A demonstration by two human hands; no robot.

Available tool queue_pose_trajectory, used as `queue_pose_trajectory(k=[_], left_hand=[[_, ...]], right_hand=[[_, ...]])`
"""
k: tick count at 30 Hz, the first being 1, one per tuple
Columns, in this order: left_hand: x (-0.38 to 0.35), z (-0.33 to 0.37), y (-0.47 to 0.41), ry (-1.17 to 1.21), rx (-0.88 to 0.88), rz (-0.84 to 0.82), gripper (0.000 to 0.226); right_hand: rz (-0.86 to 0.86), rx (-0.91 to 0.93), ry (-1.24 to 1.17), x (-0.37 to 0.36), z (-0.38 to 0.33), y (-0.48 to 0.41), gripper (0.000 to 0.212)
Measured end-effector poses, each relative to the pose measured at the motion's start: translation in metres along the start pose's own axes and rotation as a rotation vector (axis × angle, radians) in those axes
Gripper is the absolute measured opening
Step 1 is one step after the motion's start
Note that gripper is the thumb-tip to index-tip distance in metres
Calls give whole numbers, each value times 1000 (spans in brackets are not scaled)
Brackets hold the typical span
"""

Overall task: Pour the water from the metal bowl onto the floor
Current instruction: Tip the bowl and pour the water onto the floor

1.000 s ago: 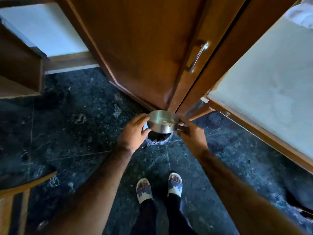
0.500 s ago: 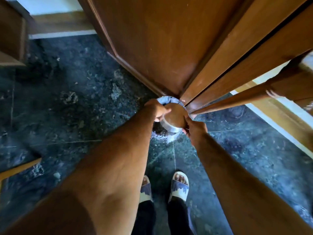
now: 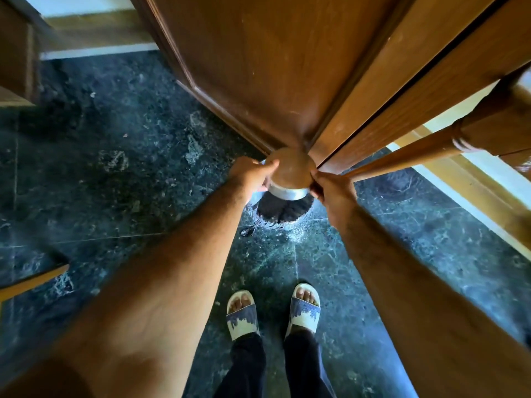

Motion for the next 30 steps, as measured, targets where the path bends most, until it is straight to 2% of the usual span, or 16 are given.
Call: queue_pose_trajectory(k=[2, 7, 10, 12, 15, 19, 22, 26, 30], left_hand=[[-1, -14, 3, -16, 72, -24, 41], [3, -8, 2, 2, -40, 25, 40], [1, -23, 2, -64, 50, -12, 42], [2, -22, 4, -32, 41, -3, 38], [3, -11, 8, -62, -48, 2, 31], [6, -6, 23, 10, -136, 22, 36], [11, 3, 33, -56, -318, 48, 42], [11, 16, 58, -231, -533, 31, 52], [6, 23, 81, -381, -683, -16, 48]], right_hand=[[-17, -46, 61, -3, 11, 0, 22], [-13, 16, 2, 0, 0, 9, 11], [-12, -15, 76, 0, 10, 9, 13], [-33, -19, 53, -2, 11, 9, 10], [-46, 3, -47, -2, 5, 13, 23], [-58, -79, -165, -5, 8, 24, 38], [-84, -113, -247, -6, 9, 27, 48], [-113, -143, -281, -4, 10, 33, 42], [-116, -173, -302, 1, 9, 43, 34]])
Point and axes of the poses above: each hand's wrist, its own y-axis away from the middle knuckle, its own x-axis out of the back of the hand, z = x × y, the point moved 8 cm from there along -y, towards the middle knuckle, and after that the axes turned 9 degrees about y, right-handed, at the moved point
